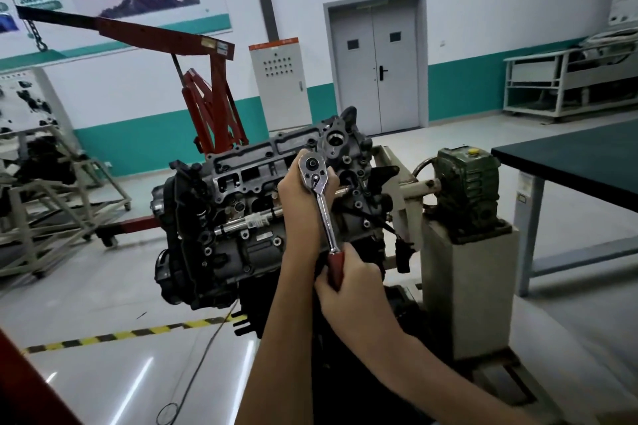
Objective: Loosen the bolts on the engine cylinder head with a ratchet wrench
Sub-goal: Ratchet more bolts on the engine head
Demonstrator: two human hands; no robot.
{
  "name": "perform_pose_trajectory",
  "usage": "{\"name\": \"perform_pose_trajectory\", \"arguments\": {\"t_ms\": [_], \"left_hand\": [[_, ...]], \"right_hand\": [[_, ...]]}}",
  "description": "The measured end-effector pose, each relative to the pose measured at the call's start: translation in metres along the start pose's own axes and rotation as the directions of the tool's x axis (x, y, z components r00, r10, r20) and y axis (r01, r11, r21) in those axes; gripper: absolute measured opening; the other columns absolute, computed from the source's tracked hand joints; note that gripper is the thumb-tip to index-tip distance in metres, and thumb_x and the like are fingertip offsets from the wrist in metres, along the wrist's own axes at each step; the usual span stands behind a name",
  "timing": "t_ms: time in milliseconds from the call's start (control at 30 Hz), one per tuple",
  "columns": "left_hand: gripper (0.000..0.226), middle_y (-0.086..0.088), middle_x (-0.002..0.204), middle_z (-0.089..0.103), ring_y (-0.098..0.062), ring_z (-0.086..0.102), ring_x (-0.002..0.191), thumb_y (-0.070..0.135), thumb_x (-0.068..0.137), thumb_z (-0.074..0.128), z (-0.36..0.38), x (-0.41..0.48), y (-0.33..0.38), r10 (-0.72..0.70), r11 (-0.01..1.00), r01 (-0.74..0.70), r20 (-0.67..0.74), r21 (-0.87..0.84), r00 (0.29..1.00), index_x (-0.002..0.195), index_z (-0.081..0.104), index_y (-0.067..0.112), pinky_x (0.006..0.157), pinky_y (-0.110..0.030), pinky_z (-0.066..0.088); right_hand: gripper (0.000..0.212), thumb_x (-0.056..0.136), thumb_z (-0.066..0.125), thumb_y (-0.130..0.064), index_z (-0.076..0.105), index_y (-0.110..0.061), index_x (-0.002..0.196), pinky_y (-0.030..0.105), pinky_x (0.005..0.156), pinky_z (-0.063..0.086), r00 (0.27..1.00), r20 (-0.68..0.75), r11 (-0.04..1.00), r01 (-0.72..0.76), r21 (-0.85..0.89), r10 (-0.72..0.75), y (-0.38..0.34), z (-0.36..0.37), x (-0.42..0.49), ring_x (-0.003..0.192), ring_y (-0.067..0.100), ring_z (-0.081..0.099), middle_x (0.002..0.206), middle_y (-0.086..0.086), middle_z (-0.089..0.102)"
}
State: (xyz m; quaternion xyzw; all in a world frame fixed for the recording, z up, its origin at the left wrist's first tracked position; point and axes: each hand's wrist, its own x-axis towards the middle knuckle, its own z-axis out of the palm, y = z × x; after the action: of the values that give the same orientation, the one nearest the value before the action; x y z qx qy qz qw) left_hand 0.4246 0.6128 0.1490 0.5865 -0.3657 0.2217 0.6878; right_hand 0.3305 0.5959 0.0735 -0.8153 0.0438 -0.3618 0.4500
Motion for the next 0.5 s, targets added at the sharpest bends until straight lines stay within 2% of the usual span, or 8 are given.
{"name": "perform_pose_trajectory", "arguments": {"t_ms": [100, 167, 200, 267, 333, 367, 433, 500], "left_hand": [[0.034, 0.003, 0.063, 0.040, -0.011, 0.040, 0.063, -0.016, 0.082, 0.056, -0.002, 0.007, -0.002, -0.090, 0.996, 0.090, 0.001, -0.012, 0.996, 0.066, 0.045, 0.012, 0.061, -0.029, 0.039], [0.040, 0.007, 0.061, 0.045, -0.016, 0.046, 0.065, -0.016, 0.080, 0.057, -0.003, 0.009, -0.004, -0.099, 0.994, 0.098, 0.019, 0.037, 0.995, 0.062, 0.045, 0.019, 0.063, -0.034, 0.043], [0.042, 0.011, 0.059, 0.047, -0.012, 0.047, 0.063, -0.016, 0.078, 0.057, -0.004, 0.010, -0.004, -0.089, 0.995, 0.087, 0.036, 0.050, 0.995, 0.061, 0.045, 0.020, 0.060, -0.033, 0.043], [0.042, 0.015, 0.053, 0.051, -0.001, 0.044, 0.055, -0.014, 0.076, 0.063, -0.006, 0.009, -0.003, -0.065, 0.997, 0.062, 0.067, 0.046, 0.996, 0.060, 0.049, 0.023, 0.055, -0.021, 0.040], [0.038, 0.016, 0.055, 0.057, 0.002, 0.047, 0.054, -0.011, 0.074, 0.067, -0.006, 0.010, -0.001, -0.064, 0.998, 0.062, 0.074, 0.029, 0.995, 0.064, 0.055, 0.023, 0.056, -0.012, 0.040], [0.036, 0.017, 0.056, 0.058, 0.002, 0.049, 0.055, -0.011, 0.074, 0.067, -0.006, 0.010, 0.000, -0.066, 0.998, 0.064, 0.072, 0.028, 0.995, 0.066, 0.057, 0.022, 0.056, -0.010, 0.041], [0.032, 0.016, 0.058, 0.057, 0.001, 0.048, 0.056, -0.009, 0.074, 0.067, -0.008, 0.009, 0.000, -0.046, 0.998, 0.043, 0.075, 0.039, 0.996, 0.068, 0.057, 0.020, 0.057, -0.010, 0.040], [0.029, 0.017, 0.063, 0.057, 0.001, 0.046, 0.060, -0.005, 0.075, 0.069, -0.009, 0.005, -0.002, 0.022, 0.996, -0.027, 0.072, 0.080, 0.997, 0.072, 0.056, 0.020, 0.059, -0.014, 0.041]], "right_hand": [[0.017, 0.080, 0.059, -0.014, 0.043, -0.016, 0.077, 0.004, 0.040, 0.028, 0.998, 0.026, 0.989, 0.063, -0.133, -0.060, 0.010, -0.026, 0.011, 0.037, 0.005, 0.042, 0.052, -0.008, 0.041], [0.015, 0.081, 0.059, -0.015, 0.045, -0.016, 0.079, 0.008, 0.042, 0.033, 0.981, 0.136, 0.937, 0.173, -0.304, -0.137, 0.019, -0.064, 0.030, 0.040, 0.000, 0.040, 0.052, -0.010, 0.041], [0.014, 0.082, 0.059, -0.016, 0.045, -0.017, 0.080, 0.011, 0.045, 0.039, 0.963, 0.212, 0.886, 0.242, -0.395, -0.168, 0.021, -0.085, 0.043, 0.043, -0.002, 0.042, 0.055, -0.011, 0.043], [0.014, 0.083, 0.059, -0.020, 0.045, -0.019, 0.083, 0.019, 0.054, 0.048, 0.926, 0.301, 0.732, 0.365, -0.575, -0.226, 0.015, -0.123, 0.076, 0.050, 0.001, 0.046, 0.062, -0.011, 0.048], [0.016, 0.082, 0.062, -0.024, 0.047, -0.019, 0.086, 0.025, 0.059, 0.043, 0.906, 0.292, 0.580, 0.421, -0.697, -0.307, 0.004, -0.143, 0.103, 0.055, 0.009, 0.046, 0.067, -0.008, 0.051], [0.018, 0.081, 0.062, -0.025, 0.046, -0.020, 0.085, 0.025, 0.060, 0.040, 0.905, 0.280, 0.549, 0.418, -0.724, -0.320, 0.001, -0.145, 0.110, 0.057, 0.010, 0.046, 0.067, -0.009, 0.049], [0.020, 0.083, 0.061, -0.024, 0.040, -0.023, 0.082, 0.021, 0.059, 0.039, 0.930, 0.243, 0.581, 0.362, -0.729, -0.275, 0.005, -0.137, 0.103, 0.054, 0.005, 0.045, 0.064, -0.012, 0.044], [0.020, 0.084, 0.058, -0.019, 0.038, -0.021, 0.080, 0.018, 0.056, 0.043, 0.962, 0.191, 0.726, 0.274, -0.631, -0.197, 0.018, -0.116, 0.074, 0.053, 0.000, 0.046, 0.063, -0.009, 0.048]]}}
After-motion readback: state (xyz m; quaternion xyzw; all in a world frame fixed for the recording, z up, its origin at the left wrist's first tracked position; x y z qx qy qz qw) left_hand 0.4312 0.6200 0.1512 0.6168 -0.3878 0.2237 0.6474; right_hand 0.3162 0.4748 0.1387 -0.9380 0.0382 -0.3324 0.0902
